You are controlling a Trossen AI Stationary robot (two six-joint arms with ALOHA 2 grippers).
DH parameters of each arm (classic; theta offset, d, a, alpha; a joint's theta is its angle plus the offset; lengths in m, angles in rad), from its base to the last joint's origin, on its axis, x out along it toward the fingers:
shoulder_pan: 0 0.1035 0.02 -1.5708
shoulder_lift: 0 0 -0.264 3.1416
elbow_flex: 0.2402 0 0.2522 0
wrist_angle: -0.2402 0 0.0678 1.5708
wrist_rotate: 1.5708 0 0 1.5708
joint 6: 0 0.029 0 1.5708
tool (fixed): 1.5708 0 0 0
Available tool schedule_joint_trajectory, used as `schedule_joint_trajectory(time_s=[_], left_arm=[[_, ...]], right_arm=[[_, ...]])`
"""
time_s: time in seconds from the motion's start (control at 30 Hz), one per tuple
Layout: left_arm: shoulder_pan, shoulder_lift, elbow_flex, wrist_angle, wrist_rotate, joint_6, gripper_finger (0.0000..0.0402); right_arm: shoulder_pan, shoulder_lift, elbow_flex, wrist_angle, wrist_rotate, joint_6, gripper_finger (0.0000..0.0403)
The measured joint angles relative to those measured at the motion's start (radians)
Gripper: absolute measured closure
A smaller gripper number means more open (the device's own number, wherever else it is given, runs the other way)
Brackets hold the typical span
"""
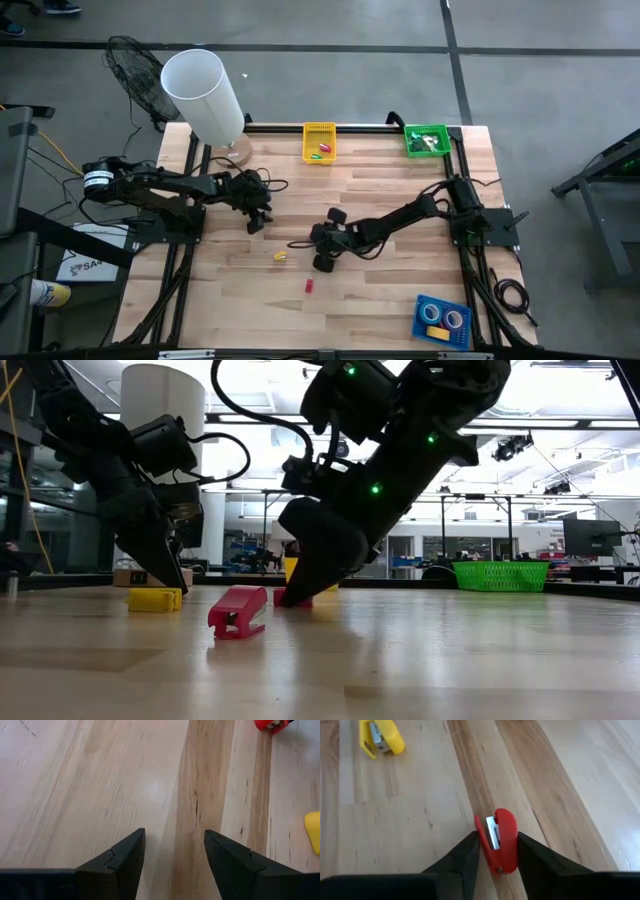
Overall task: Pick and place Stapler, Stapler remover, tape
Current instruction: Put the top red stapler into the yellow bin
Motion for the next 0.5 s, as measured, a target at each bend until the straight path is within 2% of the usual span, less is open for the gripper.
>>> schedule_joint_trajectory(time_s=[0.3, 0.5], left_arm=[[0.0, 0.0, 0.0, 0.0, -0.002, -0.003, 0.0199], [0.0, 0.0, 0.0, 0.001, -0.003, -0.005, 0.0199]], right_arm=[[-0.013, -0.042, -0.003, -0.003, -0.012, -0.094, 0.0357], [-0.101, -0.144, -0.01, -0.028, 0.047, -0.214, 0.0358]])
